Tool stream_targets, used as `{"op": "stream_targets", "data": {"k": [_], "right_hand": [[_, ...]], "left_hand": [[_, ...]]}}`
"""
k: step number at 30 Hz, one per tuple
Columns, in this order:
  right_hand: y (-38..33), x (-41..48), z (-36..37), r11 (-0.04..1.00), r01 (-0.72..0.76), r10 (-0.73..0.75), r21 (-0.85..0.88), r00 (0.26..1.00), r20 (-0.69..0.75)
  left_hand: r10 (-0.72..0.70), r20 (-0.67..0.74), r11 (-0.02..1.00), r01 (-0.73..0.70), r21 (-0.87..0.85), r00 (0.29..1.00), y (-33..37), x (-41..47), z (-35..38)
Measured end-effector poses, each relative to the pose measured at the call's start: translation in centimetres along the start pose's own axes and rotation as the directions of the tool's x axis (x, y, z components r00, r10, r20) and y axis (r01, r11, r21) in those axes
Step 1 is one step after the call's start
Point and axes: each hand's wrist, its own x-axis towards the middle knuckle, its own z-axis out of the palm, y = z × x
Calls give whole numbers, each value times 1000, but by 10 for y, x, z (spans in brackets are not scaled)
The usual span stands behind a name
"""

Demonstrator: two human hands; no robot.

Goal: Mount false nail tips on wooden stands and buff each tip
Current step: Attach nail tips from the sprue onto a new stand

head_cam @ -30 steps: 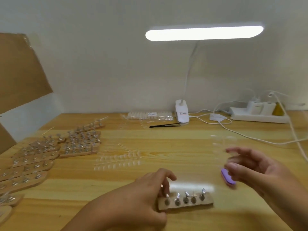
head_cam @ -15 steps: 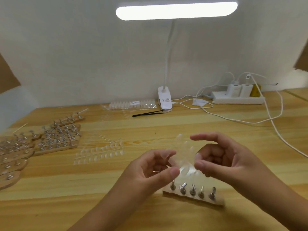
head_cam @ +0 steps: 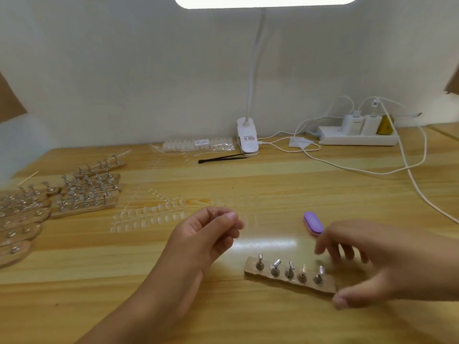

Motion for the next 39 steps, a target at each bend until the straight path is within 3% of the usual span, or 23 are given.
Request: {"op": "stream_targets", "data": {"k": [2,6,9,11,13,16,18,21,26,30,33,35,36,37,38,39], "right_hand": [[1,4,8,999,34,-34,-16,999,11],[2,13,16,989,130,-141,-63,968,-206],[4,17,14,990,127,-138,-59,954,-266],[2,16,7,986,153,-122,74,940,-320],[-8,14,1,946,238,-111,220,875,-471],[-31,14,4,808,407,-68,426,782,-619],[-45,16,12,756,459,-54,467,754,-654],[-54,20,20,768,447,-10,458,723,-690],[-52,21,19,761,386,56,522,762,-645],[-50,21,24,845,407,-26,347,680,-733],[-51,20,24,909,415,-280,-40,537,-796],[-51,19,26,868,402,-466,-291,457,-757],[-51,18,28,852,412,-500,-324,451,-740],[-52,18,29,860,439,-468,-261,474,-746],[-53,17,29,871,485,-362,-74,534,-764],[-56,16,27,817,528,-205,230,640,-741]], "left_hand": [[-20,-5,999,20,-50,1000,0,1,0],[-39,1,995,39,-89,999,0,1,0],[-40,19,995,42,-89,999,0,-1,1],[-33,33,997,35,-69,999,-1,-2,2],[-6,55,1000,7,-25,998,-1,-5,4],[28,103,997,-34,64,994,-3,-11,11],[10,128,995,-22,92,992,-6,-14,16],[-13,182,992,-10,125,983,-8,-17,22],[3,146,997,-15,82,989,-9,-19,25],[-16,170,995,-2,100,985,-7,-19,24],[-35,195,989,6,150,980,-8,-19,22],[-58,216,991,30,132,975,-8,-19,22],[-51,225,991,22,131,973,-7,-20,22],[-19,228,989,-14,145,974,-7,-21,22],[47,234,981,-89,174,971,-6,-22,21],[159,246,947,-219,236,956,-6,-24,20]]}}
